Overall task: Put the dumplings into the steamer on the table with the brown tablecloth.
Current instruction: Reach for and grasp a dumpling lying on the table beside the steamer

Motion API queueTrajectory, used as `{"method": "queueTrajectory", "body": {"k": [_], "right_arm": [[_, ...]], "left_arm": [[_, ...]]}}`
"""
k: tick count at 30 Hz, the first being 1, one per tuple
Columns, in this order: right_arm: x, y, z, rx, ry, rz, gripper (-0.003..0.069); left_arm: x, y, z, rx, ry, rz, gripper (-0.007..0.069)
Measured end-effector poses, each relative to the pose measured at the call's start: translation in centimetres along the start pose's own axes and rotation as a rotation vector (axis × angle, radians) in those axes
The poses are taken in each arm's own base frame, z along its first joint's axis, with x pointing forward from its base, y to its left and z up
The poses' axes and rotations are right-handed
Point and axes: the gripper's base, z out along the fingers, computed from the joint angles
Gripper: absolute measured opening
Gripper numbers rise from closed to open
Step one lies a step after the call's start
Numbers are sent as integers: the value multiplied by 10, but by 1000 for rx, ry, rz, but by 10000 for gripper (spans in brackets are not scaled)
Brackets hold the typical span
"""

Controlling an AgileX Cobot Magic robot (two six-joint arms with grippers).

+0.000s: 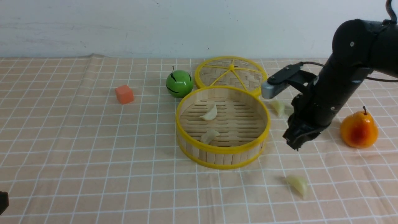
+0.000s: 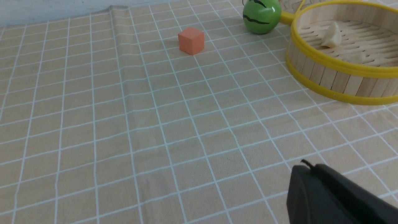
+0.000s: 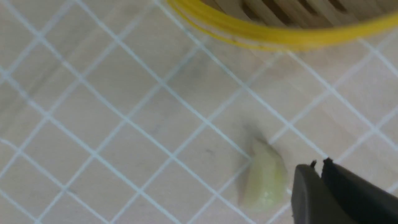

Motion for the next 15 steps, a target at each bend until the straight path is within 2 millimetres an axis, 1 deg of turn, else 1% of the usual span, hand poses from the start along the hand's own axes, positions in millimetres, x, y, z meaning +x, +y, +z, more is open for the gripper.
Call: {"method": "queueTrajectory", "body": {"k": [1,3,4,5,6,8,10,11,12,13,15], "right_arm": [[1,-5,10,25,40,69,151],[2,-9,28,29,88,153,241],[2,-10,33,24,98,172,275],[2,-10,36,19,108,183,291],[4,-10,53,-11,157,223,351],[7,-9,63,-41,203,245,381],[11,-8,78,-77,271,259,386],[13,-8,83,-85,292,261,374],[14,-9,87,-87,314,261,348],[13,-9,87,-86,314,260,304],[13,-10,87,-82,316,258,240]], "left_arm": [[0,0,0,1,-2,0,-13],[-1,0,0,5,-9,0,-13],[-1,-1,0,7,-11,0,-13],[-1,-1,0,8,-13,0,-13],[-1,-1,0,8,-14,0,-13],[-1,-1,0,8,-14,0,-13],[-1,-1,0,8,-14,0,-13],[-1,-1,0,8,-14,0,-13],[-1,-1,0,8,-14,0,-13],[-1,-1,0,8,-14,0,-13],[-1,-1,0,8,-14,0,-13]]}}
